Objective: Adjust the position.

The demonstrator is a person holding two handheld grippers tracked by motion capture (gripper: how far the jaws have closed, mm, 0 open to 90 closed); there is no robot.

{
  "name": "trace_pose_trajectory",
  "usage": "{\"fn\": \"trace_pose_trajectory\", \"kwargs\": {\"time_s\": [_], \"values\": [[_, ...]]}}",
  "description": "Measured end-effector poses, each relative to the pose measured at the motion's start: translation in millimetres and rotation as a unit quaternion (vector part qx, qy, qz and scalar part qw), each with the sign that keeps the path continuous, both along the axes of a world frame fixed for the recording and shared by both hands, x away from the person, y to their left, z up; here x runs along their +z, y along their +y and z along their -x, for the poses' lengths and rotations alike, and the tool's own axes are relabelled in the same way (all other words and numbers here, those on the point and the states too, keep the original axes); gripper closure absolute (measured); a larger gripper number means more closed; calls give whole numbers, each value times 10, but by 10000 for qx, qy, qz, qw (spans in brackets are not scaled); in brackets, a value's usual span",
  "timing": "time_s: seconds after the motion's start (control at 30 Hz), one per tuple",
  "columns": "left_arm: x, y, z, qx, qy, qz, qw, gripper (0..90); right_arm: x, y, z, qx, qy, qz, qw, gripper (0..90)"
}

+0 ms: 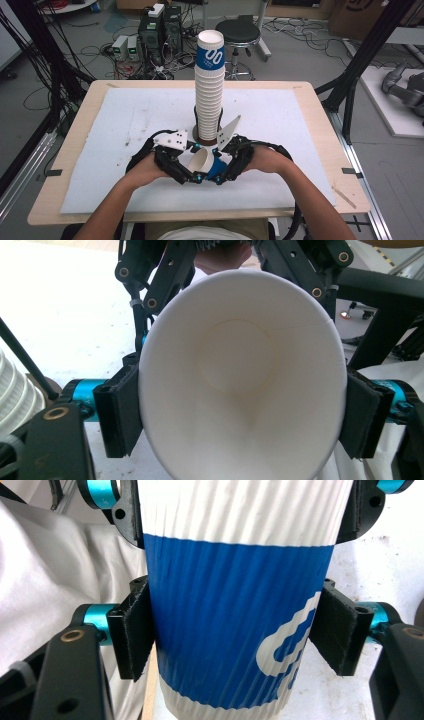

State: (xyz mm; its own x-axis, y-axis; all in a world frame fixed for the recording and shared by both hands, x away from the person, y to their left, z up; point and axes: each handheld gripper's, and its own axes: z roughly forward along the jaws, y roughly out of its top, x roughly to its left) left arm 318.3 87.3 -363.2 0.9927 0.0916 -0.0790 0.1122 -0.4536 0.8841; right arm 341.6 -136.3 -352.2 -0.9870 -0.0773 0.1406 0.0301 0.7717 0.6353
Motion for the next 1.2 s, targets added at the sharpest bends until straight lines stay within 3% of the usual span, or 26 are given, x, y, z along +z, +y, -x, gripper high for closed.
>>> {"fn": "trace_pose_trajectory", "kwargs": {"time_s": [0.27,0.5,0.6,0.67,0.8,0.93,1.0,1.1,1.13,1.2], "values": [[9,30,-18,228,-17,331,9992,168,20,-48,-19,-155,-144,-229,9995,273],[20,90,-37,335,-25,829,9960,165,81,-122,-39,-280,-252,-542,9978,273],[43,146,-53,407,-29,1142,9926,164,96,-191,-45,-431,-246,-824,9954,273],[51,204,-75,516,11,1405,9887,163,96,-256,-51,-575,-244,-1007,9930,272],[44,312,-127,718,79,1696,9829,162,98,-380,-66,-821,-295,-1268,9881,271],[14,407,-169,978,150,1882,9771,162,98,-519,-79,-1144,-311,-1584,9802,270],[9,461,-189,1131,136,1980,9736,162,97,-596,-90,-1321,-347,-1792,9743,269],[-3,532,-211,1347,138,2147,9673,162,85,-729,-104,-1646,-422,-2237,9597,269],[-12,562,-225,1424,160,2195,9650,162,83,-759,-102,-1724,-441,-2320,9563,269],[-35,622,-250,1568,188,2214,9623,162,73,-836,-99,-1910,-450,-2563,9465,269]]}}
